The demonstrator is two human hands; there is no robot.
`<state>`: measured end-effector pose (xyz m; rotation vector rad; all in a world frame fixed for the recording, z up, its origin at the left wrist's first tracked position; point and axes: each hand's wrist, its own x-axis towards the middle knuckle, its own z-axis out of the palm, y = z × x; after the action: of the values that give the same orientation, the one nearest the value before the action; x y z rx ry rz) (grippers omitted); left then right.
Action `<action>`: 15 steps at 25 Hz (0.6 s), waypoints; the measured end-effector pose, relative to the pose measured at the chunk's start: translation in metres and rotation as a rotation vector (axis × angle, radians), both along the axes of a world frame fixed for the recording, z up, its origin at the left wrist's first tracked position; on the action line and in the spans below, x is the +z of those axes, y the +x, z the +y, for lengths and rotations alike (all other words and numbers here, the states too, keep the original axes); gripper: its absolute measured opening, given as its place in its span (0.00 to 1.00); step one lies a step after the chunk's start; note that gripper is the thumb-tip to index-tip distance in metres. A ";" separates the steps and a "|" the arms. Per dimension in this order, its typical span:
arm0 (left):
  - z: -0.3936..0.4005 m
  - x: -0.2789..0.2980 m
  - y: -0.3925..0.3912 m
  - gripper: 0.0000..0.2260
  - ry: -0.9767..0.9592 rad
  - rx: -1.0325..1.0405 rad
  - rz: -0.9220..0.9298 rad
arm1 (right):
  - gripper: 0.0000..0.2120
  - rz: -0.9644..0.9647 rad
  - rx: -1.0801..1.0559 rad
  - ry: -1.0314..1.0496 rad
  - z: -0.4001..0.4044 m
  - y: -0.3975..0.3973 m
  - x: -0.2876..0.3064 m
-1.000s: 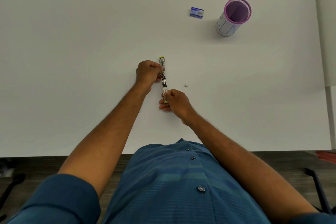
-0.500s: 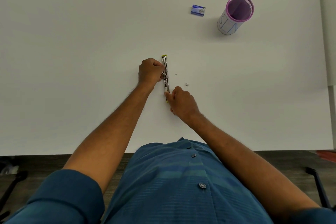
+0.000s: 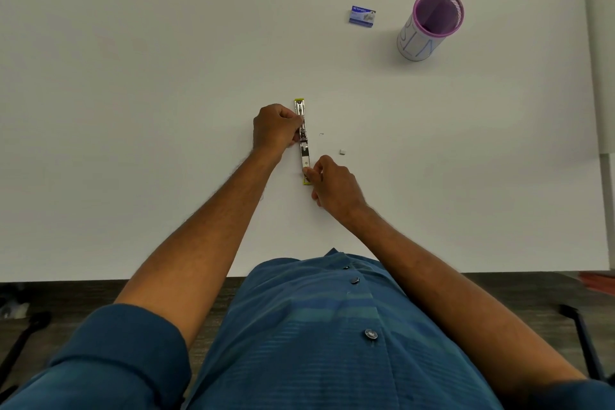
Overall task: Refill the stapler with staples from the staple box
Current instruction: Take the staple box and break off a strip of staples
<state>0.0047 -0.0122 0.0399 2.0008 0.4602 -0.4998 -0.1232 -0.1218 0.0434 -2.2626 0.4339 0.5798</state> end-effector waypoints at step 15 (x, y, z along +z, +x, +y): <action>0.042 -0.050 -0.050 0.24 0.714 -0.549 -0.575 | 0.16 -0.391 -0.200 -0.015 -0.052 -0.006 -0.017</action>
<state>-0.0449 0.0302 -0.0103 2.8387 -0.3385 -0.0447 -0.1289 -0.1739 0.0260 -2.2428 0.4586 0.0284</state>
